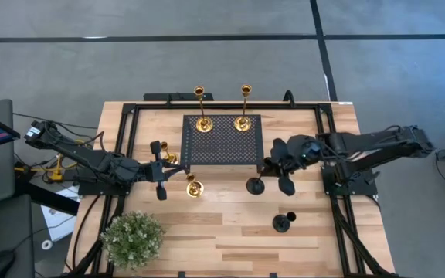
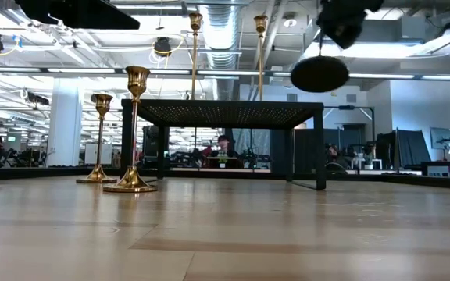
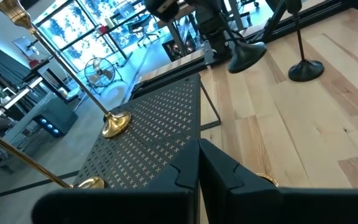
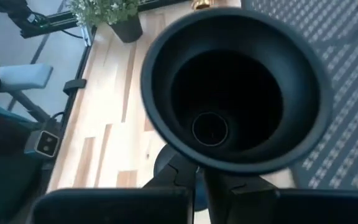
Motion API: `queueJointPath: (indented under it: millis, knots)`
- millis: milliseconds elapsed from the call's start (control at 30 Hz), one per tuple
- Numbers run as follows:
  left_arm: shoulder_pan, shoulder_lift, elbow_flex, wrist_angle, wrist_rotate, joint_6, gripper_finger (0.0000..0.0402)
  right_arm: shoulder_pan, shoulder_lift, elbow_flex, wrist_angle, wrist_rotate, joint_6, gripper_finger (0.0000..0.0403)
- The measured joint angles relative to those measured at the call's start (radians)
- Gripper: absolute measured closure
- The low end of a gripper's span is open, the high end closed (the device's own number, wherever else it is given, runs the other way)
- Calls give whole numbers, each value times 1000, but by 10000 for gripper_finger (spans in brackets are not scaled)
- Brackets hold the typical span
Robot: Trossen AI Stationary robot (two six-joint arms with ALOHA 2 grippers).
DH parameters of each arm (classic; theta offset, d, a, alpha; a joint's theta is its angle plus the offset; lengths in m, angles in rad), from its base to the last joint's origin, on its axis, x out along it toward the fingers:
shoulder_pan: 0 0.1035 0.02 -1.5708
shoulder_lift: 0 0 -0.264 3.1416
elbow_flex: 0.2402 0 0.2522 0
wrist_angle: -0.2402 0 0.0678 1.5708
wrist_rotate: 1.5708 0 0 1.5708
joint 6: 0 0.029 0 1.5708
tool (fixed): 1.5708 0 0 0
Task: Pick & Place candle stick holders
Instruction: Put the black candle holder on the shelf
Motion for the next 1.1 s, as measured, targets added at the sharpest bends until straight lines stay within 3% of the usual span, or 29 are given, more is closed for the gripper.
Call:
queueJointPath:
  millis: [500, 1100]
  knots:
    - [0, 0, 0, 0, 0, 4, 393, -145, 216, 261, -69, -52, -245, 403]
    - [0, 0, 0, 0, 0, 4, 396, -223, 344, 393, -113, -55, -347, 403]
